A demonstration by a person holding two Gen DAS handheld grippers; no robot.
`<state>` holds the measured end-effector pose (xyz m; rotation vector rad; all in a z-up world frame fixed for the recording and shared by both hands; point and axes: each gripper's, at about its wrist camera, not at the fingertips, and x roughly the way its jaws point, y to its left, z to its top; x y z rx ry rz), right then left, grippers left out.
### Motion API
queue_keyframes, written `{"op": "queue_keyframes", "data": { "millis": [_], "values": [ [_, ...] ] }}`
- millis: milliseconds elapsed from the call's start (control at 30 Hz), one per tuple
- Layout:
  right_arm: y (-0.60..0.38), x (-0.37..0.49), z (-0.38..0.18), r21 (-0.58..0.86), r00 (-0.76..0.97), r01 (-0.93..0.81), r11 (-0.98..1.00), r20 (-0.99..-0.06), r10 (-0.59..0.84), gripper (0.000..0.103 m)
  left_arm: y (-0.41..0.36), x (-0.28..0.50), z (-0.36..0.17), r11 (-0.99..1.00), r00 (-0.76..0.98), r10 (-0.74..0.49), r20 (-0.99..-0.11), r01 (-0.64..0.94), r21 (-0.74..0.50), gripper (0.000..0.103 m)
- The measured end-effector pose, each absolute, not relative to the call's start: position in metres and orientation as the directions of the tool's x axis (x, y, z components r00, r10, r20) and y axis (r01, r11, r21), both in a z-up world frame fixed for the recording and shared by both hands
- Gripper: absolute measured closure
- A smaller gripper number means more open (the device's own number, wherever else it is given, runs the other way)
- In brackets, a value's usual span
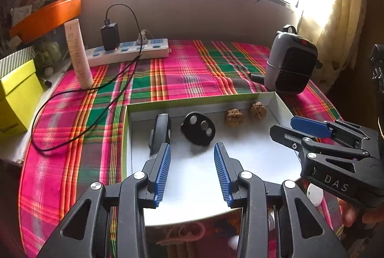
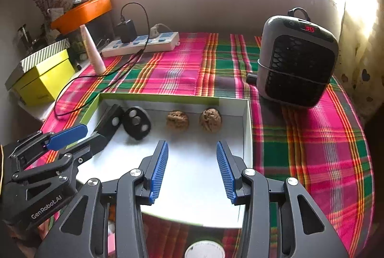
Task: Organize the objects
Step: 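Withdraw both open tools from the box lid toward the remaining objects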
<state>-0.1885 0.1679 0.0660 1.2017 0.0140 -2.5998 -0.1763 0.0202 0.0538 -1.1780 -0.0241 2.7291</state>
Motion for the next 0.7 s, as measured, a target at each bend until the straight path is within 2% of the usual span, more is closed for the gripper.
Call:
{"op": "queue_keyframes", "data": {
  "millis": [700],
  "values": [
    [0.162, -0.126, 0.069, 0.133, -0.648, 0.259, -0.957, -0.711, -0.274, 0.060, 0.013, -0.116, 0.057, -0.990, -0.706, 0.134, -0.696, -0.133, -0.056, 0.067]
  ]
}}
